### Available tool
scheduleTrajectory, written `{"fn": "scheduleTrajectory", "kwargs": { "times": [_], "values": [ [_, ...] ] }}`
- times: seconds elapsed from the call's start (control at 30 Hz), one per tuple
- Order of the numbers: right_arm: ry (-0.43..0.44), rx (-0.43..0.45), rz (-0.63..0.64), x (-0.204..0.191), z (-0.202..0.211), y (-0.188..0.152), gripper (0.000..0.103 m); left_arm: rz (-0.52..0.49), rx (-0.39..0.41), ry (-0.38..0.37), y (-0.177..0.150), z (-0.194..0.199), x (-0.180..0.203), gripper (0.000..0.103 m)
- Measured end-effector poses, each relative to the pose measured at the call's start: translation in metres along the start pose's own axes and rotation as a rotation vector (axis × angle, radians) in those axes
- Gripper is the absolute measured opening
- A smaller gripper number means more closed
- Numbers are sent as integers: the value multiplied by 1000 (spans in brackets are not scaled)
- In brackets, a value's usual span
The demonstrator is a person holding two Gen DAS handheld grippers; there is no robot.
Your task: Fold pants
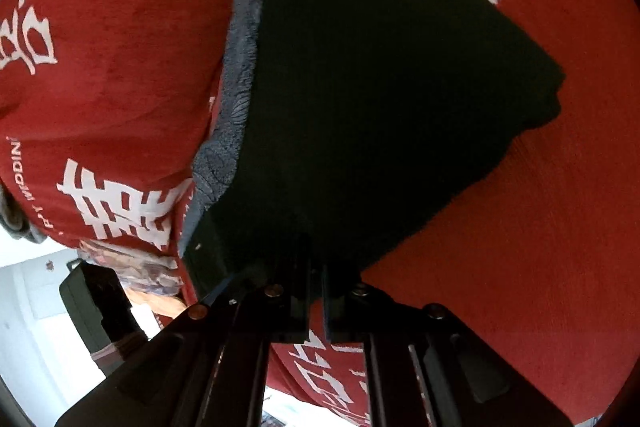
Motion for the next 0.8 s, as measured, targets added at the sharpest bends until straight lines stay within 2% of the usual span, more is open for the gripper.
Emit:
{"fn": "scheduleTrajectory", "kwargs": {
  "times": [0.1,0.2,0.3,0.37,0.43,0.53,0.63,0.7,0.73,0.8],
  "values": [
    [3,-100,10,-9,-1,-4,9,-4,14,15,10,11,-4,85],
    [18,-161,44,-26,6,-8,10,-8,69,29,27,33,-7,85],
    [-3,-90,177,-49,36,9,10,-10,101,30,44,42,-1,85],
    [-65,-6,241,-57,53,31,10,-12,103,32,57,39,9,85],
    [-107,45,255,-60,58,53,10,-23,105,43,66,34,21,85],
    [-101,93,230,-57,57,82,10,-14,117,79,75,22,33,85],
    [-79,110,169,-46,42,98,10,21,55,97,69,0,34,85],
    [-89,90,141,-33,30,99,10,27,12,118,60,-14,31,87],
    [-87,68,120,-22,26,96,10,28,17,123,54,-16,28,92],
    [-58,35,74,-11,14,88,8,25,19,116,48,-17,26,92]
  ]
}}
Point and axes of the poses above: each gripper's, at about its wrist camera, not at the fingertips, and z roughly against the way its jaws point, x to its right, y to its top, the point moved 7 cm from there along -z, roughly the way its jaws point, and after that the axes turned 10 degrees about y, right-handed, at the moved point
